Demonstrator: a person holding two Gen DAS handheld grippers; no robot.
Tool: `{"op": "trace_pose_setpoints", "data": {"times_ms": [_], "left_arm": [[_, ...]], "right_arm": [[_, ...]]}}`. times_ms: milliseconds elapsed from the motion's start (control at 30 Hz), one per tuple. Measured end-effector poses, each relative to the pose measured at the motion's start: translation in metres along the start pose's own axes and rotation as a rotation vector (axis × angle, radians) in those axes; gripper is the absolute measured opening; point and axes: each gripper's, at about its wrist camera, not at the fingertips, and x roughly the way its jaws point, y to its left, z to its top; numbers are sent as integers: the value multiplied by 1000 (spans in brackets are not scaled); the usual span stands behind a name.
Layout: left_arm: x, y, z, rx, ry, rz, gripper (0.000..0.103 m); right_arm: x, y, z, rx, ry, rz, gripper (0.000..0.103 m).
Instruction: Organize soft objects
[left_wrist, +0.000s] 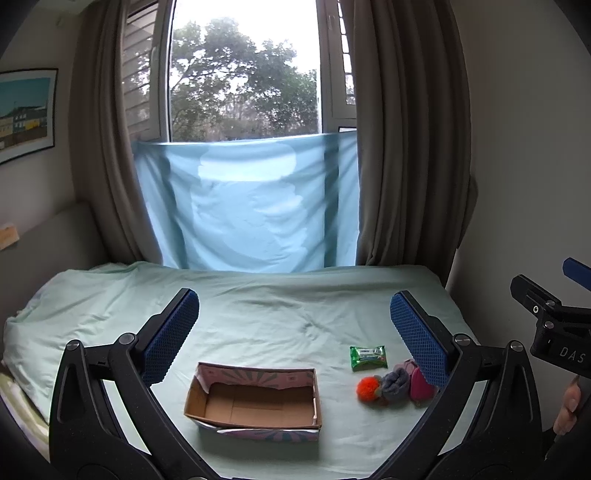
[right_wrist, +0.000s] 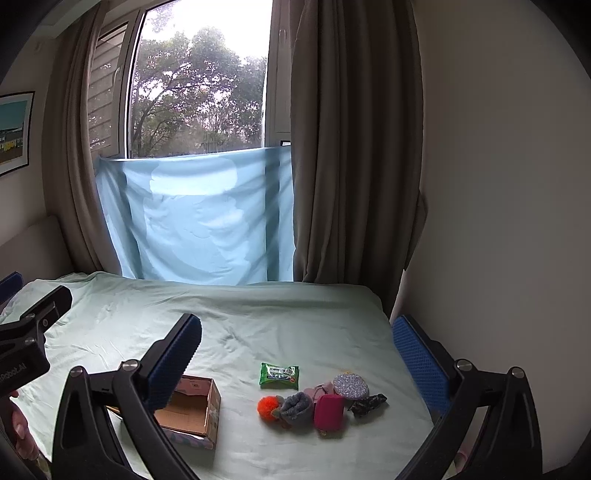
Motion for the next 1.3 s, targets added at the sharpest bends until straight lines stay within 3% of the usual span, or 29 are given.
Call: {"op": "trace_pose_setpoints", "data": {"times_ms": [1300], "left_arm": [[12, -4, 4, -17, 41, -13, 103]], "right_arm": [[5, 16, -2, 10, 16, -12, 103]]}}
